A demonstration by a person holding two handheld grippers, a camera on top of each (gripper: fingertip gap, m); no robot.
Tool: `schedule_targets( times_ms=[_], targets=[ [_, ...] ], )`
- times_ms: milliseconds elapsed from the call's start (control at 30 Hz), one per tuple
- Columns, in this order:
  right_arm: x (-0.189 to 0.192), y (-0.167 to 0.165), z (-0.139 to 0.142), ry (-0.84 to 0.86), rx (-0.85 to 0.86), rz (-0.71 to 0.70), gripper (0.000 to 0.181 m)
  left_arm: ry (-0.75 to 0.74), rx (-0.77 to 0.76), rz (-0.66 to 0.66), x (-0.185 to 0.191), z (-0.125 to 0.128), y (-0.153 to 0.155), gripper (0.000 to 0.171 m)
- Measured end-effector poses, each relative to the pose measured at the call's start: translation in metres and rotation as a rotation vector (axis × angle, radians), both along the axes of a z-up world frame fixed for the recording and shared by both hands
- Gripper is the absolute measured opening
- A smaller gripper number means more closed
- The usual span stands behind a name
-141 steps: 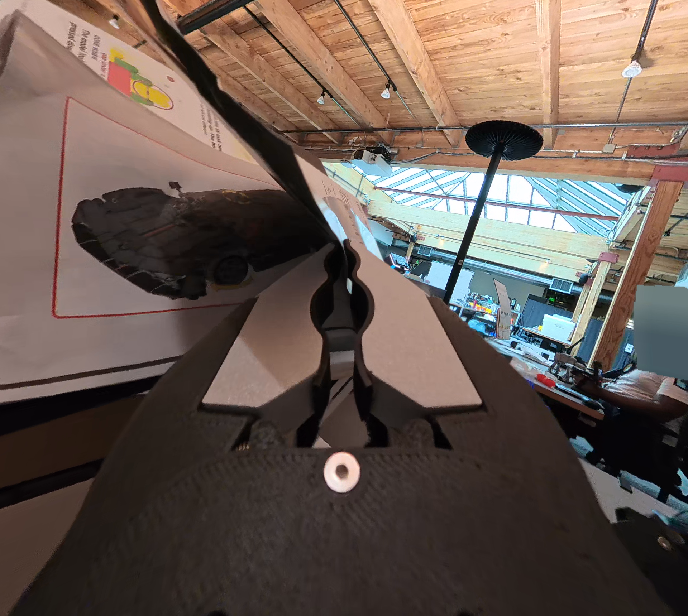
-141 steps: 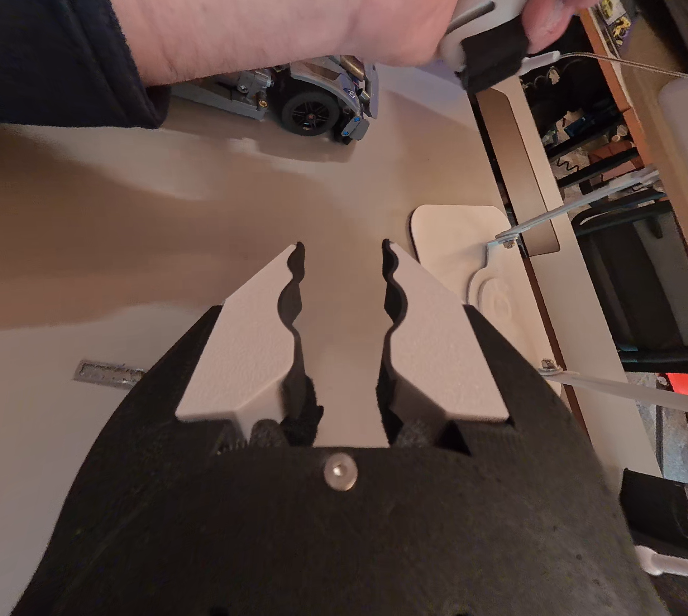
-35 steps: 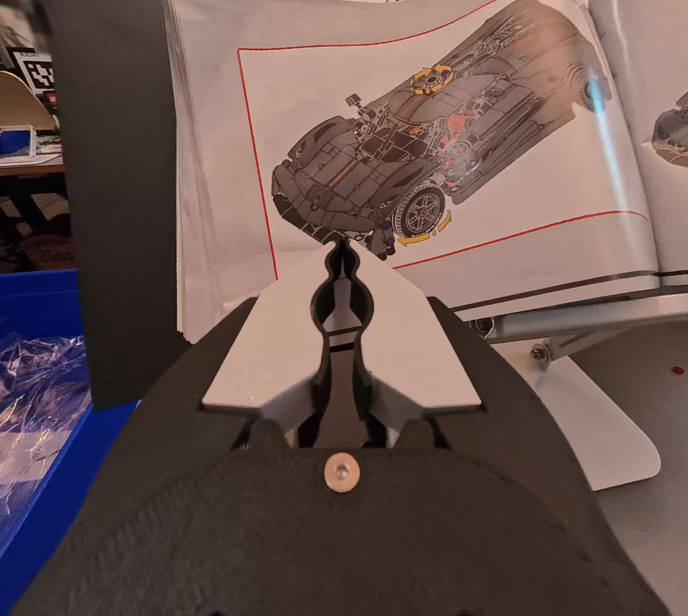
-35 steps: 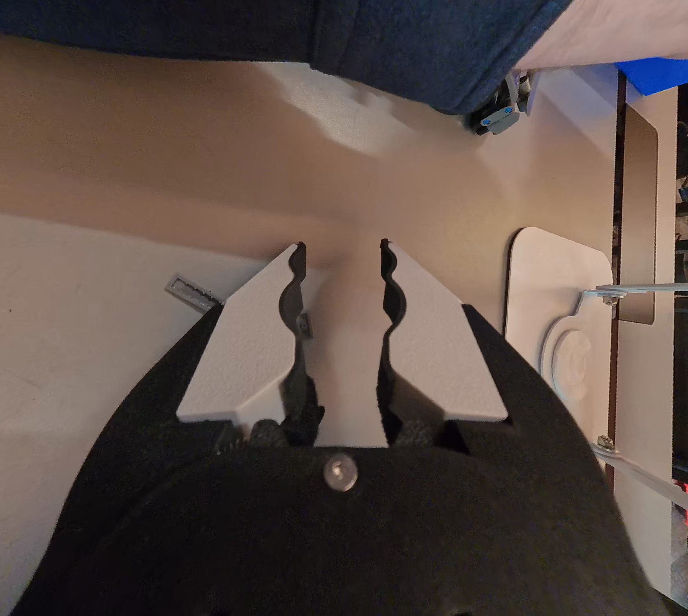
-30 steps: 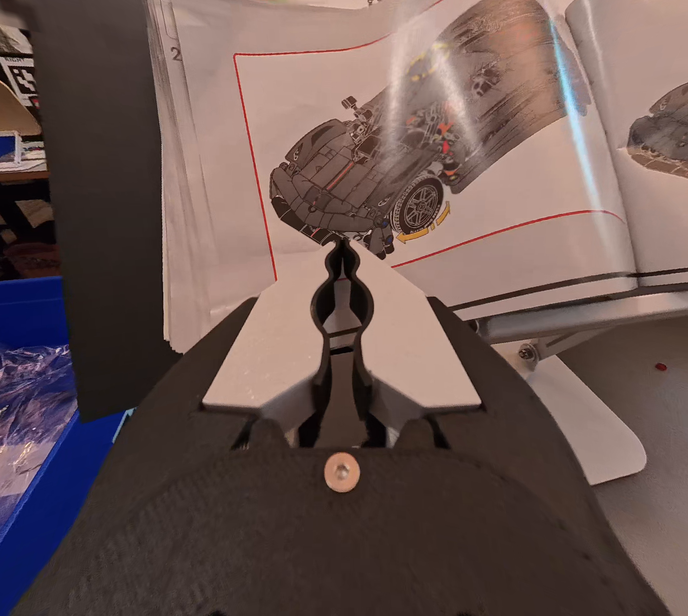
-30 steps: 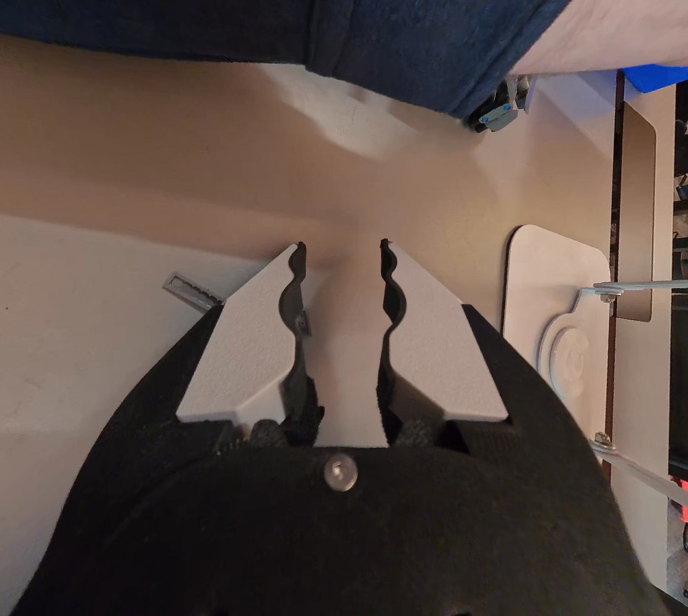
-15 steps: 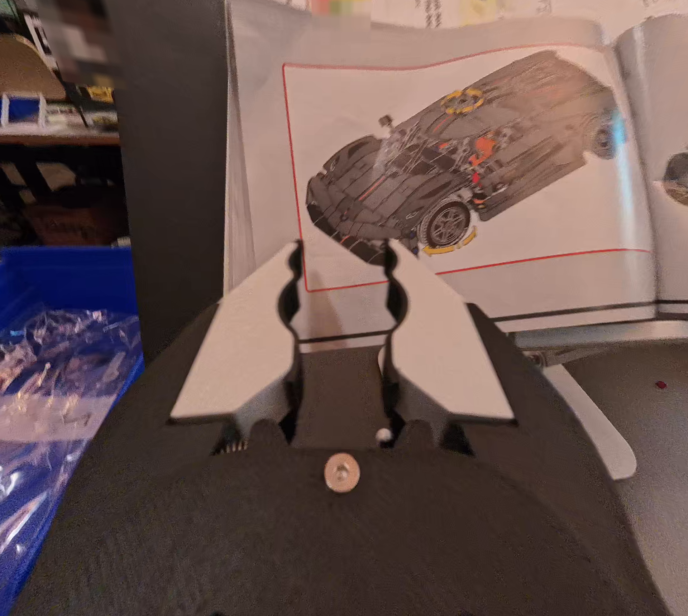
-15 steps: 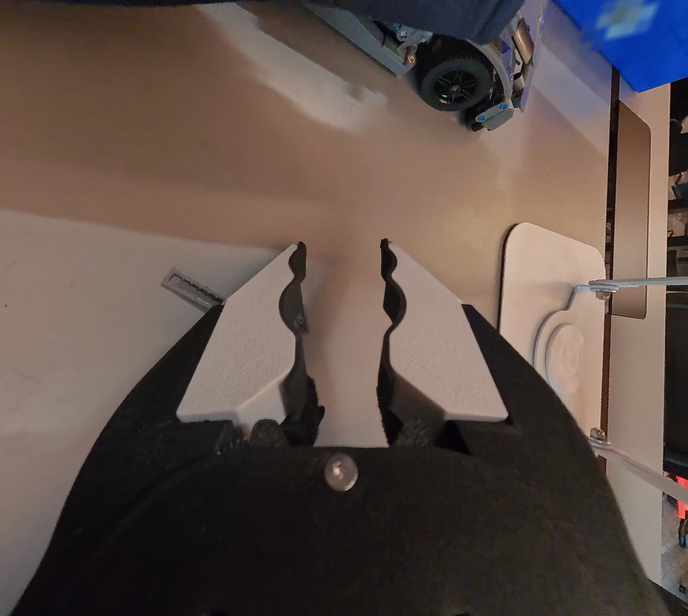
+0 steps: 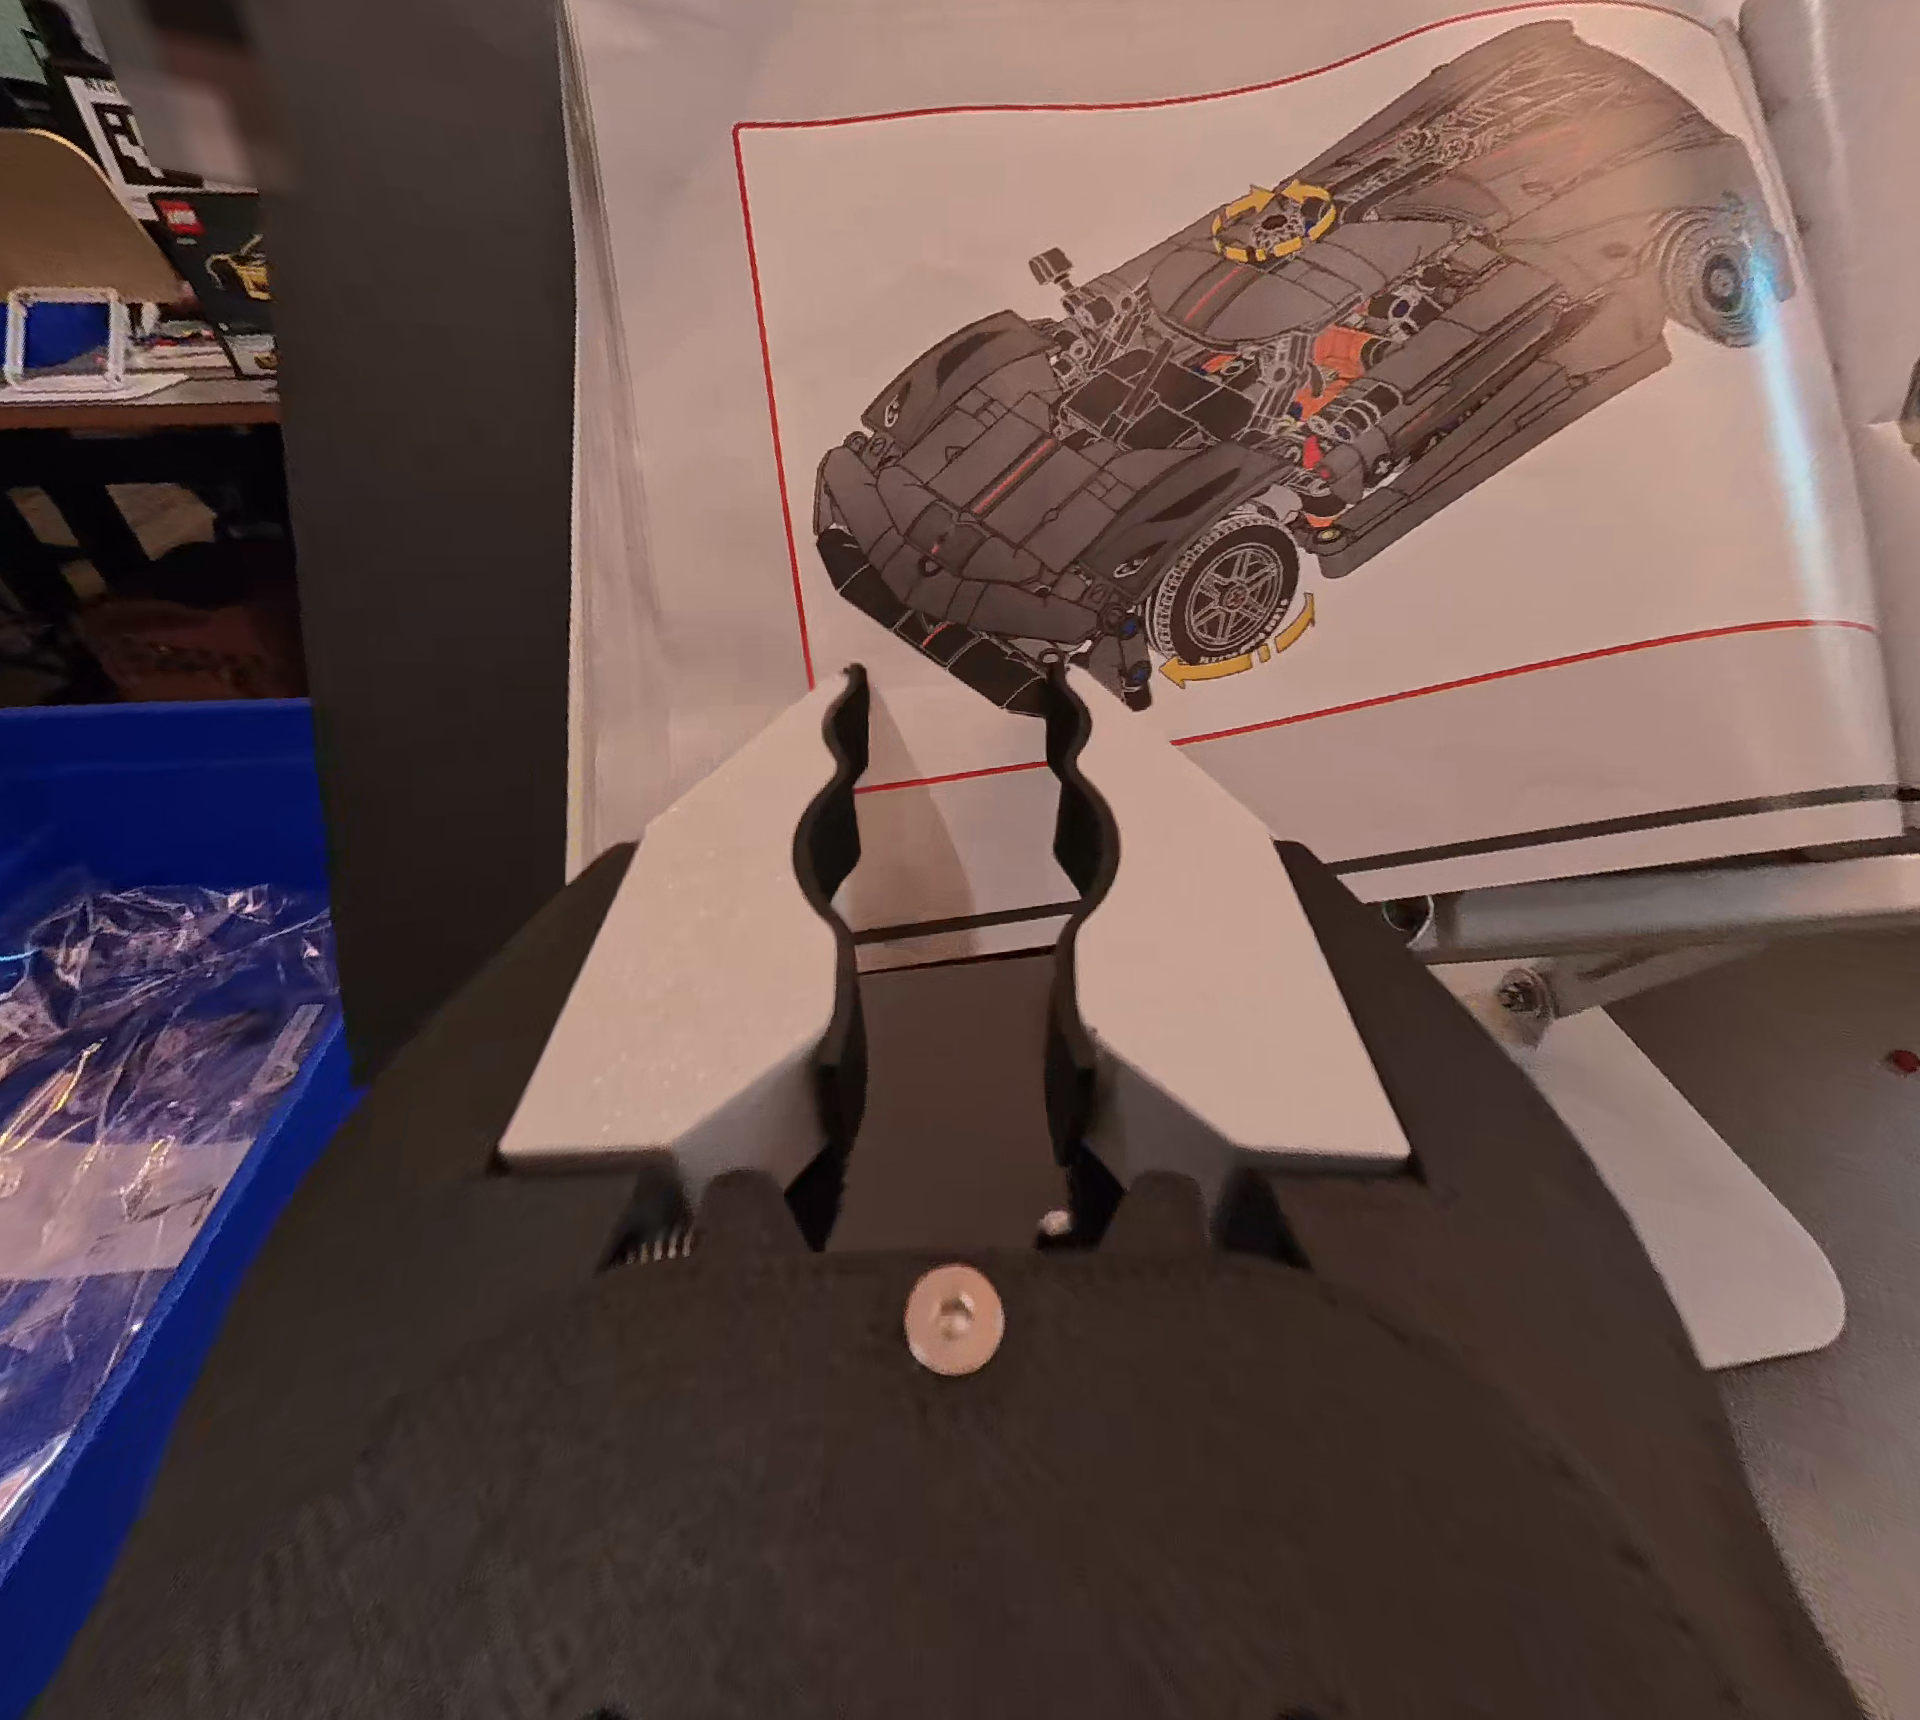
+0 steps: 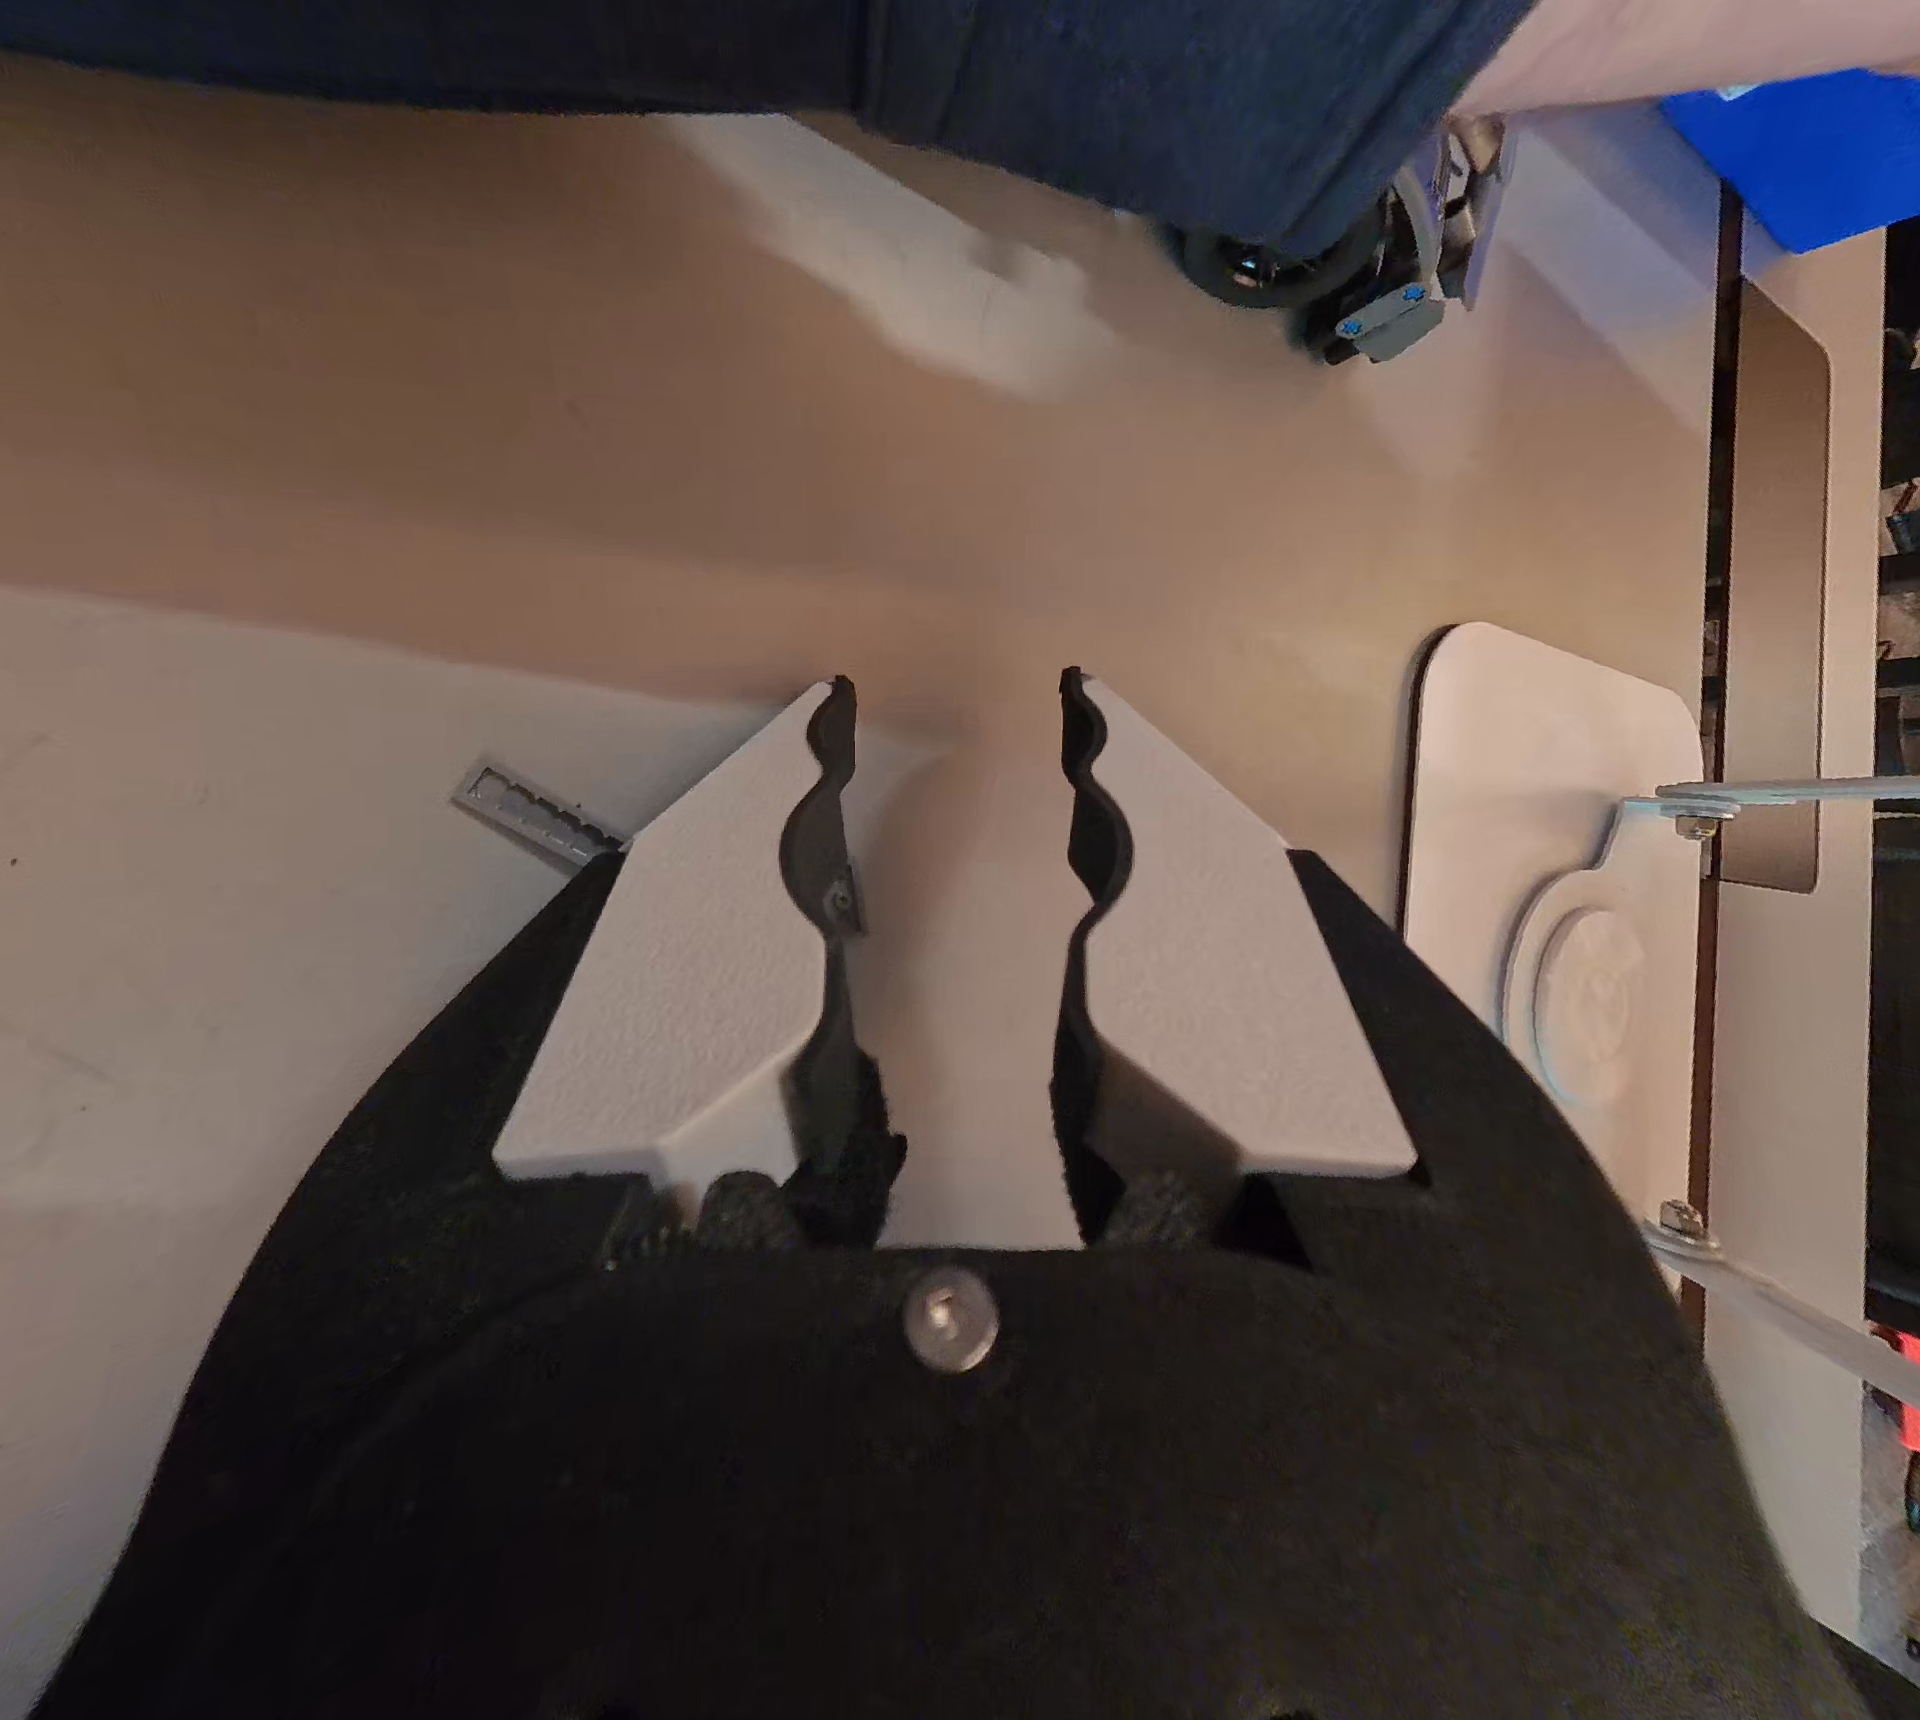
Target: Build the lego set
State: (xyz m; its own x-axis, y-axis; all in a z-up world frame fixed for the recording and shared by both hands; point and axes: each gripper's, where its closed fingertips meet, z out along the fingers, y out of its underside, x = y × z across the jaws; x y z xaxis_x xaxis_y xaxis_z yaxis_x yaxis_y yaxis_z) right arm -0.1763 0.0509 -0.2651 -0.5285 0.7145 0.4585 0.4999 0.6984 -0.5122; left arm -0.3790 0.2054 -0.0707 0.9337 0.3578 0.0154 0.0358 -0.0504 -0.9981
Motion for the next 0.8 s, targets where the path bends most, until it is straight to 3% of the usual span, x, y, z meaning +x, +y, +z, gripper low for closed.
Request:
schedule_targets(
  times_ms=[100, 233, 333, 567, 800],
  targets=[
    [0.0, 0.0, 0.0, 0.0, -0.001, 0.0, 0.038, 0.013, -0.01, -0.008, 0.002, 0.0, 0.002, 0.016],
    [0.0, 0.001, 0.001, 0.004, -0.004, -0.003, 0.039, -0.002, -0.009, -0.045, 0.007, -0.002, 0.006, 0.008],
    [0.0, 0.004, 0.002, 0.008, -0.014, -0.013, 0.04, -0.068, -0.03, -0.147, 0.014, -0.001, 0.006, 0.022],
    [0.0, 0.003, 0.0, 0.001, -0.005, -0.008, 0.039, -0.148, -0.131, -0.263, 0.028, -0.003, 0.002, 0.086],
    [0.0, 0.003, 0.0, 0.001, -0.001, -0.008, 0.039, -0.052, -0.297, -0.384, 0.048, -0.017, -0.004, 0.087]
  ],
)
